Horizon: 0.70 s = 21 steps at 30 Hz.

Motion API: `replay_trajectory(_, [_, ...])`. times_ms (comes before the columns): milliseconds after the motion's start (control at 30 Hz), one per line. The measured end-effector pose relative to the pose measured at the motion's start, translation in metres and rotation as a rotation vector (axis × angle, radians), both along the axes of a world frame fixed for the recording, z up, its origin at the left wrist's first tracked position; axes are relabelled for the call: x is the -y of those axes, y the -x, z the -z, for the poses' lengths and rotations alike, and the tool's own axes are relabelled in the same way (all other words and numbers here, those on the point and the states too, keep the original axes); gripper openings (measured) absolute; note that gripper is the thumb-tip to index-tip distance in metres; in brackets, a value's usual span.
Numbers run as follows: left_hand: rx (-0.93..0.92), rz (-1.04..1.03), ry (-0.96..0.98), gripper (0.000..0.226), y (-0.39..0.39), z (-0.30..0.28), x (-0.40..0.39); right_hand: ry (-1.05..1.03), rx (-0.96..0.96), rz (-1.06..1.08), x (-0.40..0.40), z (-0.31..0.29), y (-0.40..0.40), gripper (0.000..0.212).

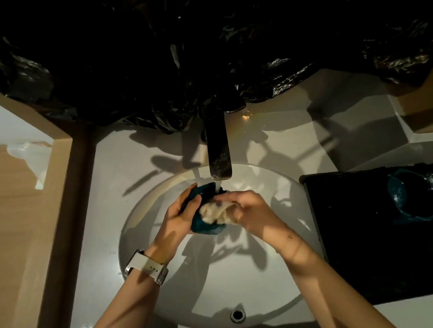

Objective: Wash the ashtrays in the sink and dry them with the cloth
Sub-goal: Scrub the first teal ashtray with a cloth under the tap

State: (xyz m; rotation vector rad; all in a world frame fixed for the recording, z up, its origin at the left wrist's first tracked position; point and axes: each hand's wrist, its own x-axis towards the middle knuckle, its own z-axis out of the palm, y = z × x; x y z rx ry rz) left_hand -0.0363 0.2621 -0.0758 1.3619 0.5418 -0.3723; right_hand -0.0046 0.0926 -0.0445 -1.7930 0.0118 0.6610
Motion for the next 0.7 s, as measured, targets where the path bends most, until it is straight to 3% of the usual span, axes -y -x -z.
replay_trajectory(133, [-0.008,-0.041,-0.002,0.035,0.005,-0.001,0.001,-0.384,0.027,0.419,0.024,-0.015,0.019,0.02])
replay_trajectory(267, [-0.003,-0.042,-0.026,0.041,0.009,-0.003,0.001,-0.391,-0.142,0.785,0.039,-0.002,0.024,0.023])
replay_trajectory(333, [0.009,-0.035,-0.019,0.043,0.011,-0.005,0.003,-0.389,-0.17,0.77,0.032,0.004,0.022,0.029])
replay_trajectory(467, [0.012,-0.059,0.019,0.04,0.012,-0.007,0.011,-0.161,-0.151,0.524,-0.002,0.013,0.021,0.03])
replay_trajectory(567, [0.028,-0.064,-0.047,0.041,0.011,-0.006,0.013,-0.181,0.013,0.457,-0.015,0.013,0.031,0.037])
replay_trajectory(700, [0.045,-0.09,-0.129,0.042,0.008,-0.005,0.012,0.036,0.355,0.381,-0.01,0.028,0.036,0.023])
